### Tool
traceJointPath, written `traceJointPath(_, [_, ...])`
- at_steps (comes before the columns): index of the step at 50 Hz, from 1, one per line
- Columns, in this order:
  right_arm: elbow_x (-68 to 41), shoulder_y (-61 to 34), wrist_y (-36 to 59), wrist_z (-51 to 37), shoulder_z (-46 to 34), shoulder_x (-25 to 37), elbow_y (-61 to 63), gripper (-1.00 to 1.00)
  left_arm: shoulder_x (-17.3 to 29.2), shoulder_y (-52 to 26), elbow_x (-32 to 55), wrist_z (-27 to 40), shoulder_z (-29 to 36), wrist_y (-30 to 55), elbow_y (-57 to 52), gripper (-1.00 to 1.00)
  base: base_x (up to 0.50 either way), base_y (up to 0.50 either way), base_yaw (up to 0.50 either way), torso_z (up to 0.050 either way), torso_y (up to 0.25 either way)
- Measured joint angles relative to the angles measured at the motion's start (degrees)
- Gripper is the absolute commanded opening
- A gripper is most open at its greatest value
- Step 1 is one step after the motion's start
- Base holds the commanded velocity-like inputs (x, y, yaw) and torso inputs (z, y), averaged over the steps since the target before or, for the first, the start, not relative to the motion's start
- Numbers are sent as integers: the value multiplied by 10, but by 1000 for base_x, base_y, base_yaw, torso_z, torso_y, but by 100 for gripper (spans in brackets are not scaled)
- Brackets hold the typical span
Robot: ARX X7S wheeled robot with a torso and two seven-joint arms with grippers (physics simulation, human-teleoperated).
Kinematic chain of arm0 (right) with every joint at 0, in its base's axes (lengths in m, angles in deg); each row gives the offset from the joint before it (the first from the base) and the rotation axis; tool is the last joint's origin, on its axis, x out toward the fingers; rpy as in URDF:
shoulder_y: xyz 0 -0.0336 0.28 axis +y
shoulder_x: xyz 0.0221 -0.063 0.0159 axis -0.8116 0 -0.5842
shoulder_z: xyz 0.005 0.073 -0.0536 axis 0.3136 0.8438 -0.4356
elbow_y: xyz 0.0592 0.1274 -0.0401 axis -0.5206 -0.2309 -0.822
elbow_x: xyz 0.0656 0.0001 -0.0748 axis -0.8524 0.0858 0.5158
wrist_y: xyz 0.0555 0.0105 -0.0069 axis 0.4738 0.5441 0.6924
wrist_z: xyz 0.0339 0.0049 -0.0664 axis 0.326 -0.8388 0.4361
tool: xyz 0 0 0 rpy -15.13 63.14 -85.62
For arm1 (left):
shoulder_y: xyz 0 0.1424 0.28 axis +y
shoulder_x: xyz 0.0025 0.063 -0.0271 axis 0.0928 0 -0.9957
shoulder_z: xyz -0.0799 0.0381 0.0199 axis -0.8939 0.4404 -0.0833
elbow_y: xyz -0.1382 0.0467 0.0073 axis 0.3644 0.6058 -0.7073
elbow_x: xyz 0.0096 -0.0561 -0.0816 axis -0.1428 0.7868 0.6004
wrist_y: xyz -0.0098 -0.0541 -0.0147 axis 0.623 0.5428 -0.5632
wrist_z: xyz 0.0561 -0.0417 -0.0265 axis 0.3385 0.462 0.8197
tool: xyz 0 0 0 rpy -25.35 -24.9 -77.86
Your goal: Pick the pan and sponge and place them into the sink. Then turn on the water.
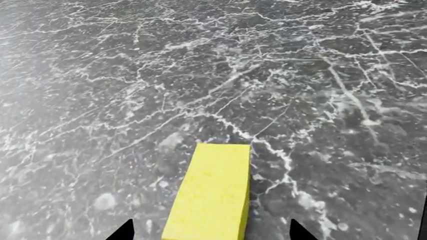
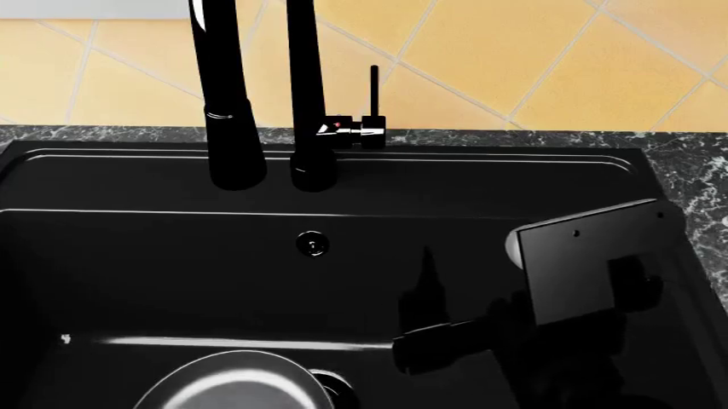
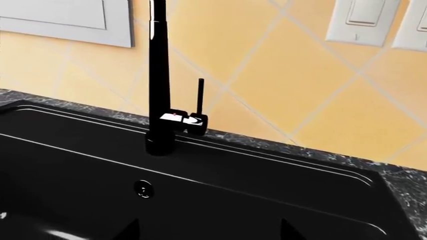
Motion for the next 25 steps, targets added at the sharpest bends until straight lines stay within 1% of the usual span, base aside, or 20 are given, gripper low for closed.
traceJointPath(16, [-18, -10, 27, -16, 5, 1, 13, 100, 7, -23, -8, -24, 13, -28, 46, 100, 0, 0, 0, 0, 0])
traceJointPath(17, [-19, -11, 28, -17, 5, 2, 14, 100, 8, -24, -9, -26, 14, -30, 49, -100, 0, 0, 0, 0, 0])
traceJointPath(20, [-21, -11, 31, -19, 6, 2, 16, 100, 8, -26, -9, -29, 19, -33, 54, -100, 0, 0, 0, 0, 0])
traceJointPath(25, [-22, -12, 32, -21, 6, 3, 17, 100, 7, -32, 0, -18, 22, -12, 27, -100, 0, 0, 0, 0, 0])
